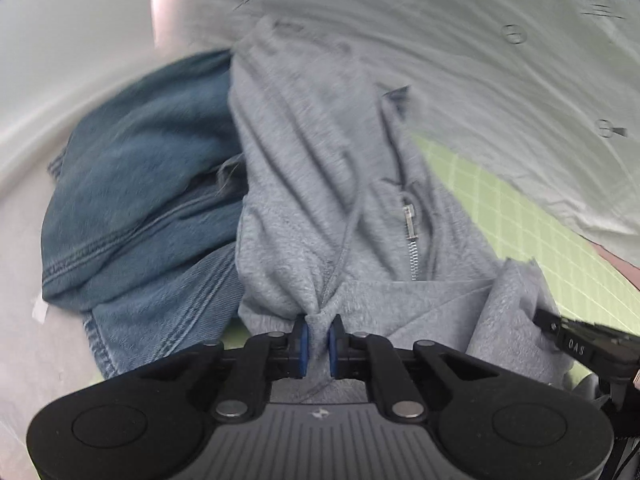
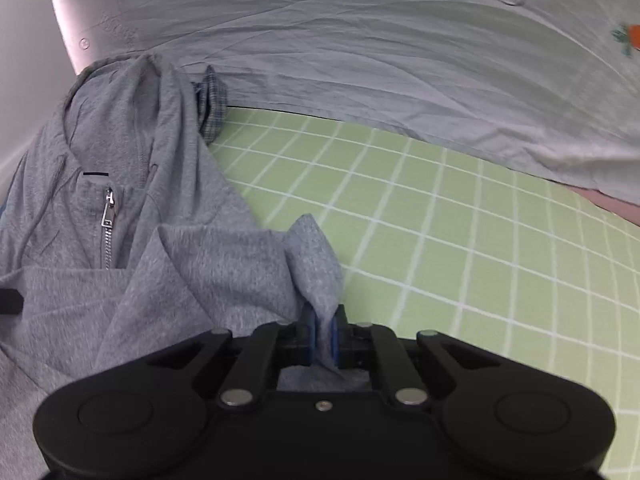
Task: Fold clothes
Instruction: 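Lift the grey hoodie off the jeans and pull it onto the open mat with both grippers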
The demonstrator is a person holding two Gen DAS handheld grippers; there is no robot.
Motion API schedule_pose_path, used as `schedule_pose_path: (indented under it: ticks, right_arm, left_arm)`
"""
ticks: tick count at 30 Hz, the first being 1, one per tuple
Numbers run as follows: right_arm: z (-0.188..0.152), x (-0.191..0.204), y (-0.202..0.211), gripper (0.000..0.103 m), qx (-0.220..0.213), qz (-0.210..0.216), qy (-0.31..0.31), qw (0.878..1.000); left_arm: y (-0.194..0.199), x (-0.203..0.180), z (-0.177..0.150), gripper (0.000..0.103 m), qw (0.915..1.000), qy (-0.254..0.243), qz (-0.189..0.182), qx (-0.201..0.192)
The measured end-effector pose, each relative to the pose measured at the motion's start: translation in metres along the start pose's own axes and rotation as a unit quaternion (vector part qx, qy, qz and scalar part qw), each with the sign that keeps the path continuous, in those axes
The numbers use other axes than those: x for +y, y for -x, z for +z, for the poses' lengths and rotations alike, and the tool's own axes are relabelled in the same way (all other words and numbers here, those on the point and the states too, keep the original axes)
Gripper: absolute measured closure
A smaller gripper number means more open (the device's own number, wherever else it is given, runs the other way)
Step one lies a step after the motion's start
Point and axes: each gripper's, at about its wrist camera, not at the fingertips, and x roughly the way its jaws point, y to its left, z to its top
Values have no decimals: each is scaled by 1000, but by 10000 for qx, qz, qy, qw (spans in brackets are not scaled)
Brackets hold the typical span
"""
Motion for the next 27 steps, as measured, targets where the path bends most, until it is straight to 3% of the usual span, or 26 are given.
schedule_pose_path:
  ticks: [2,6,9,14,19,22,25,27]
  right_arm:
    - [-18,-20,23,96,-97,-326,-121,9993]
    - [-67,-53,76,96,-180,-808,-227,9963]
    - [-115,-73,107,96,0,-1616,-39,9868]
    - [-187,-128,161,96,466,-2315,-722,9690]
    - [-223,-155,197,92,366,-2180,-1418,9649]
    - [-219,-159,203,77,204,-2104,-1635,9636]
    - [-207,-166,209,54,-117,-2107,-1761,9615]
    - [-194,-175,206,46,-389,-2030,-1863,9605]
  left_arm:
    - [10,-15,-4,94,9997,-216,-49,-92]
    - [29,-51,-20,94,9968,-564,-540,-168]
    - [38,-94,-53,94,9894,-1011,-1035,-104]
    - [43,-157,-96,92,9769,-1609,-1403,123]
    - [47,-174,-121,87,9763,-1844,-1107,226]
    - [48,-171,-120,77,9788,-1779,-981,268]
    - [41,-166,-118,67,9818,-1624,-922,351]
    - [34,-164,-116,52,9840,-1532,-831,360]
